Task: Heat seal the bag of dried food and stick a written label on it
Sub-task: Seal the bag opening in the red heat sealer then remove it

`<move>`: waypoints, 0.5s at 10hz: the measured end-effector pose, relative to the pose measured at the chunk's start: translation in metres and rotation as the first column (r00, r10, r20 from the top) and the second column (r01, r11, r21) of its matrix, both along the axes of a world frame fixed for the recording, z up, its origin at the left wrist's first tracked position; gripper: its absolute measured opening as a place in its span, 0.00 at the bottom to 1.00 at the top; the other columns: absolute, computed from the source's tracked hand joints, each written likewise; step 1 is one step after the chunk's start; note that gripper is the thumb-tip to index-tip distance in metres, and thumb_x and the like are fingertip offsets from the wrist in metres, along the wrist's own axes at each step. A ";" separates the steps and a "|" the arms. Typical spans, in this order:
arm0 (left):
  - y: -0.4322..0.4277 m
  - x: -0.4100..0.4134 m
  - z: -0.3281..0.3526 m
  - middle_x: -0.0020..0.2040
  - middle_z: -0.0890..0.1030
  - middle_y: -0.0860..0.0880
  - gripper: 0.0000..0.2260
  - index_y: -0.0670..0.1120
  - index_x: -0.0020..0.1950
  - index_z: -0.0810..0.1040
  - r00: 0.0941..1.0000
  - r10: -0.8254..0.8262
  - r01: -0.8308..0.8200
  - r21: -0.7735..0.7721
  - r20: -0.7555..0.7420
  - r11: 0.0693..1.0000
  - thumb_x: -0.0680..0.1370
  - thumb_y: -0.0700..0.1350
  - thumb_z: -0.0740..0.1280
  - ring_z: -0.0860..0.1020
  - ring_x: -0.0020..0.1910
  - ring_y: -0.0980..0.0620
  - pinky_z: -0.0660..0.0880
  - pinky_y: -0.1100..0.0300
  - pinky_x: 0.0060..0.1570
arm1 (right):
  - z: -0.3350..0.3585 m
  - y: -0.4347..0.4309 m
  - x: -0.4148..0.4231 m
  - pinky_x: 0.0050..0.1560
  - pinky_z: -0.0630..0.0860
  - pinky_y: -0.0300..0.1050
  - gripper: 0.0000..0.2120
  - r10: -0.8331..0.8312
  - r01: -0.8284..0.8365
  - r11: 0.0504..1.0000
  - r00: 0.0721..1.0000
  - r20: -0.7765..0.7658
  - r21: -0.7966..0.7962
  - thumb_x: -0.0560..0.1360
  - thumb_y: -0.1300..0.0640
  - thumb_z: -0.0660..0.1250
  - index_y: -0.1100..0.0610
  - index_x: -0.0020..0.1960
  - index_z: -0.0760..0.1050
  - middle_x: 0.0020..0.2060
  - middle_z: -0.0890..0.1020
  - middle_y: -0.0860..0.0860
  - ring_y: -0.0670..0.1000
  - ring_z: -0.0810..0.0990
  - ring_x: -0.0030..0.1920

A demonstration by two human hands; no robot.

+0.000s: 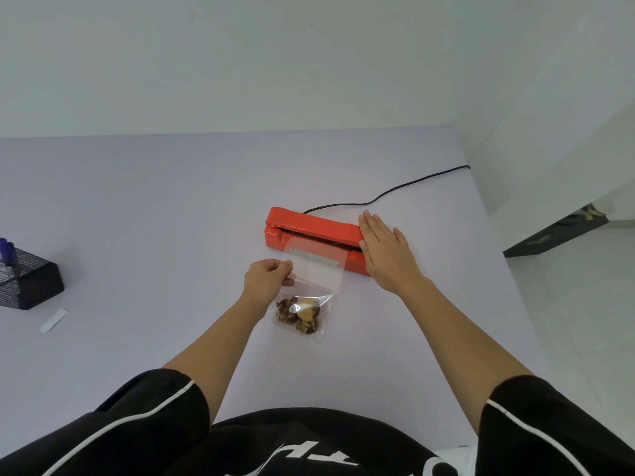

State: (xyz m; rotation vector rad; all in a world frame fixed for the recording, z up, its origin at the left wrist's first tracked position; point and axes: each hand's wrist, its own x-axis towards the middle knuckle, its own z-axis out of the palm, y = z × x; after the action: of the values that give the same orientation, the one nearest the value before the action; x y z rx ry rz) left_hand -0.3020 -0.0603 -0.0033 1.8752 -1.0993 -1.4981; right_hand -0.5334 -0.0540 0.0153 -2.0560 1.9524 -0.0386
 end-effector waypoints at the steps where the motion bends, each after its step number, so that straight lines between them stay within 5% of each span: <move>1: 0.000 0.000 0.000 0.37 0.83 0.47 0.09 0.44 0.39 0.80 1.000 -0.006 0.006 0.002 0.004 1.000 0.77 0.46 0.66 0.81 0.36 0.50 0.75 0.50 0.59 | 0.000 0.000 -0.001 0.74 0.47 0.53 0.24 0.006 -0.006 1.000 1.000 0.003 0.006 0.82 0.54 0.45 0.57 0.76 0.45 0.77 0.49 0.51 0.49 0.46 0.76; 5: 0.002 -0.001 0.000 0.37 0.83 0.47 0.09 0.44 0.39 0.80 1.000 -0.017 0.017 -0.003 -0.001 1.000 0.77 0.46 0.66 0.82 0.36 0.50 0.75 0.49 0.59 | 0.002 0.001 -0.001 0.74 0.48 0.53 0.24 0.009 -0.009 1.000 1.000 0.019 -0.006 0.82 0.54 0.45 0.57 0.76 0.45 0.77 0.49 0.51 0.49 0.46 0.76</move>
State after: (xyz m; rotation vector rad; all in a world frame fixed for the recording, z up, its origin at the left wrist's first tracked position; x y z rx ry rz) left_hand -0.3028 -0.0587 -0.0036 1.8675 -1.1196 -1.5054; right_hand -0.5346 -0.0527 0.0176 -2.0603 1.9337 -0.0620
